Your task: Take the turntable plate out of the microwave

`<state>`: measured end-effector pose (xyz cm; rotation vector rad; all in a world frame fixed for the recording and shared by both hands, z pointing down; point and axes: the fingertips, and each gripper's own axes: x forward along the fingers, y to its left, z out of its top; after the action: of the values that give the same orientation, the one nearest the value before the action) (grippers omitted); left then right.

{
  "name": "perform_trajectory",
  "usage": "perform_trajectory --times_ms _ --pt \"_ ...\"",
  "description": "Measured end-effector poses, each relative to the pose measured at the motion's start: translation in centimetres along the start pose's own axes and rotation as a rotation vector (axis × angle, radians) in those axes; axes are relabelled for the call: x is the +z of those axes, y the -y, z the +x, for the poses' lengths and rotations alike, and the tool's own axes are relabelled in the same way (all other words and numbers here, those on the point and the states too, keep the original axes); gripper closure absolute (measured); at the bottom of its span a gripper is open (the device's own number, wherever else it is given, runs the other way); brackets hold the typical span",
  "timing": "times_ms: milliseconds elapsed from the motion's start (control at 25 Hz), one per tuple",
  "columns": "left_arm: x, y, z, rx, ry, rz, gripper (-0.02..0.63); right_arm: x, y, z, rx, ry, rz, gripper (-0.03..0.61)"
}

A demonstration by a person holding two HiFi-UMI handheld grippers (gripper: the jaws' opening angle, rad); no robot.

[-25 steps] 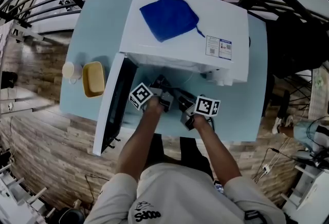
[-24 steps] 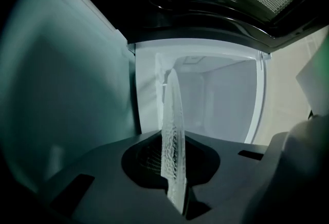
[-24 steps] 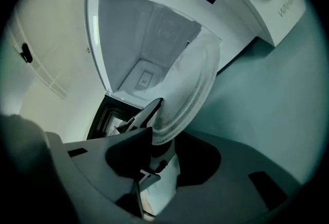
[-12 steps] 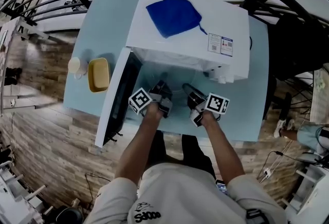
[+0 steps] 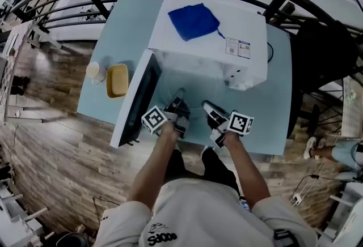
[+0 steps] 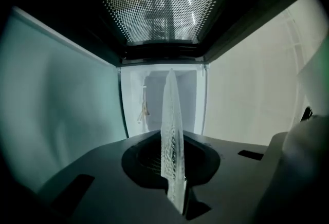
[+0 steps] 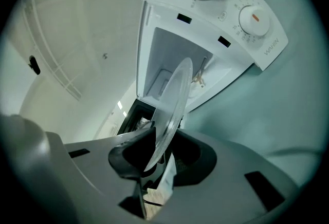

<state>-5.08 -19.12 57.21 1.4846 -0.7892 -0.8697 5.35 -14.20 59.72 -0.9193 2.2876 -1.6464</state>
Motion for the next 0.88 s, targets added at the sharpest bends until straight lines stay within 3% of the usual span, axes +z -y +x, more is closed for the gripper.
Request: perform_trajectory --times_ms 120,320,520,640,760,880 --pt "-0.6 1.3 -1.0 -0.016 -0.013 0.012 0.577 -0.4 -2.3 -0.4 0.071 -0.003 -0.053 0.492" --pt "-1.8 2.9 -2.6 -0.039 -0.028 -0.005 0.577 -1.2 -3.8 -1.8 0.066 -0.015 -0.135 0.488" --pt "-4.1 4.9 -3.9 -0.048 -0.062 0.045 0.577 -0.4 -5.4 -2.3 0.132 0.033 -0.12 0.486" --pt "-6.0 6.7 -4.4 -0.062 -0.027 0.078 0.577 0.1 -6.2 -4.0 0.174 0.016 -0.09 0.492" --pt "-7.3 8.7 -5.4 -0.094 0.029 0.062 0.577 0.3 -8.3 -5.8 0.2 -0.019 -0.13 0.502" --pt "-8.3 11.0 -6.5 -0.13 0.055 0.095 0.577 0.1 -10.6 -7.1 0.257 -0.024 -0.2 0.502"
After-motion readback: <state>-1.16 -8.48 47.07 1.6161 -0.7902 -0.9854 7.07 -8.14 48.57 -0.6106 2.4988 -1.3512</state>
